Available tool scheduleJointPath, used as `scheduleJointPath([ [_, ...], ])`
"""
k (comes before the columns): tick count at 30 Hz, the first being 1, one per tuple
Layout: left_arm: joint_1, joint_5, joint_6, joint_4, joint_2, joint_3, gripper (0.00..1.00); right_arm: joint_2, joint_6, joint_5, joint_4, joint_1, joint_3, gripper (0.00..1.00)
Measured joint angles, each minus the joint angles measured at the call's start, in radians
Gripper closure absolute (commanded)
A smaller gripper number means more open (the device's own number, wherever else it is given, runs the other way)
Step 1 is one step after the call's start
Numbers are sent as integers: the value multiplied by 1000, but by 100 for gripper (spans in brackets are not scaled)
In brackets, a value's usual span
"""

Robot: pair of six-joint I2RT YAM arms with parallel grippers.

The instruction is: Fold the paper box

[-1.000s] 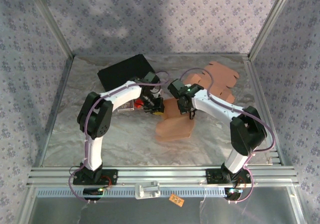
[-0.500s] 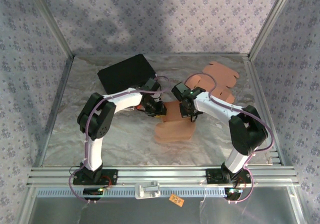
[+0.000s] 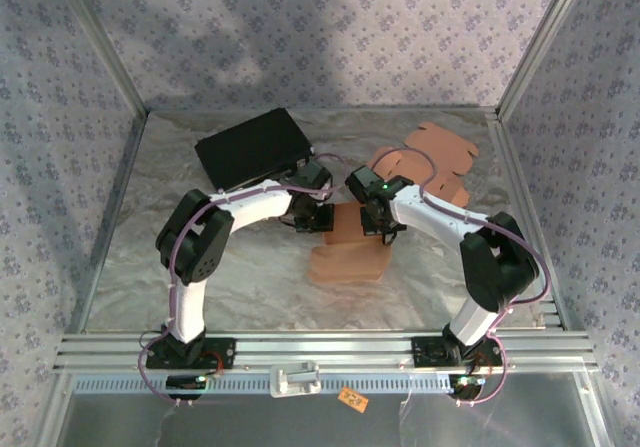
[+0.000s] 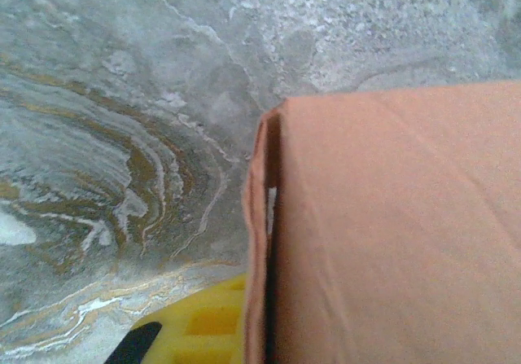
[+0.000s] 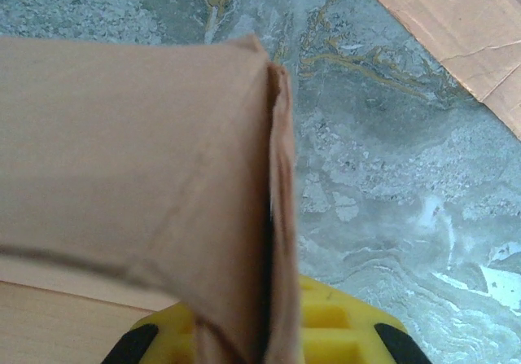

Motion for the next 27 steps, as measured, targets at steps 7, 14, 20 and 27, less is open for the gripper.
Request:
scheduleJointPath([
  [7,-65,-187,-92,-108,-3,58,100,0,31,-1,16,13,-10,100],
  [14,-86,-261,-121,-158,-3,74,97,-1,46,-24,48,17,-29,100],
  [20,-87,-261,-112,-151,-3,71,82,-10,46,-31,54,10,-39,100],
  [27,-87,-261,-108,-123,-20,33,63,-11,64,-31,47,5,-40,100],
])
